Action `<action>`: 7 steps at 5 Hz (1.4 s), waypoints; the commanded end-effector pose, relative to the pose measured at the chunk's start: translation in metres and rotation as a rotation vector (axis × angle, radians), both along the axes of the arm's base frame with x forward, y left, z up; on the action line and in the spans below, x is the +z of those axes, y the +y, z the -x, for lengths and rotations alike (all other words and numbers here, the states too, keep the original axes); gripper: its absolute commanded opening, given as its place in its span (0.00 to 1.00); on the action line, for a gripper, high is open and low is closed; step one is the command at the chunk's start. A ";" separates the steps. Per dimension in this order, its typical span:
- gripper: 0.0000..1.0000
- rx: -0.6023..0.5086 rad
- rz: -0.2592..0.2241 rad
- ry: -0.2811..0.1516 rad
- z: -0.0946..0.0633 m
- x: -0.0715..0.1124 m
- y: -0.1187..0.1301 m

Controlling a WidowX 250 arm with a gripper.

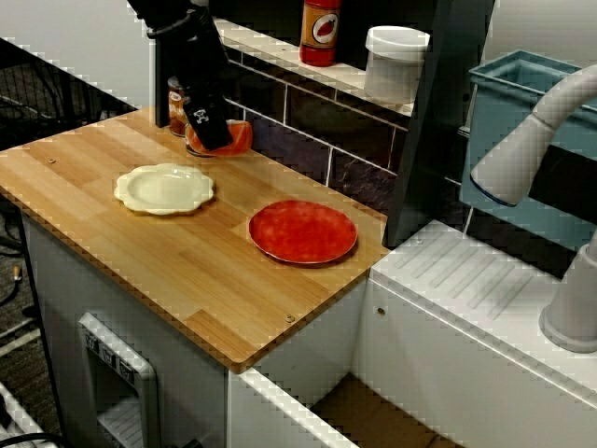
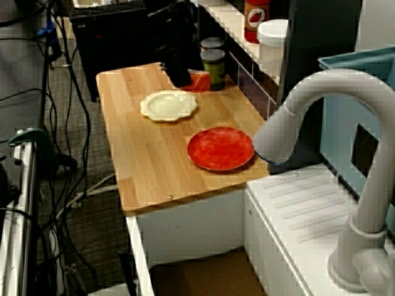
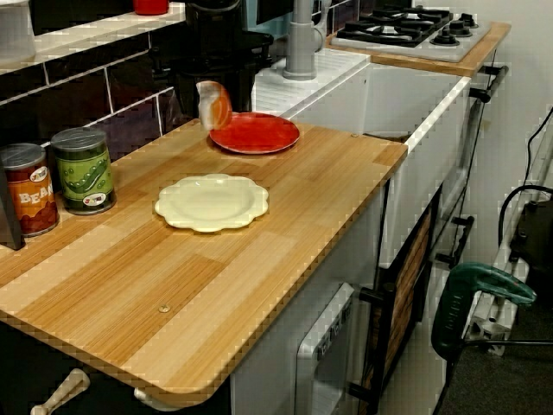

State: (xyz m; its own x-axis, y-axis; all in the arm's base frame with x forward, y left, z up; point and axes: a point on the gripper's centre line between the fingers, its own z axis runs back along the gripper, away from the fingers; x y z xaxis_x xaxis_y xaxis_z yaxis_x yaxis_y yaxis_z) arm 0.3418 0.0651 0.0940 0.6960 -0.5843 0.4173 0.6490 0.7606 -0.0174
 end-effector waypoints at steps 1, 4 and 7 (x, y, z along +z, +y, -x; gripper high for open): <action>0.00 -0.024 -0.024 -0.059 -0.014 0.026 -0.030; 0.00 -0.045 0.021 -0.032 -0.005 0.026 -0.066; 0.00 -0.008 0.067 -0.006 -0.014 0.019 -0.077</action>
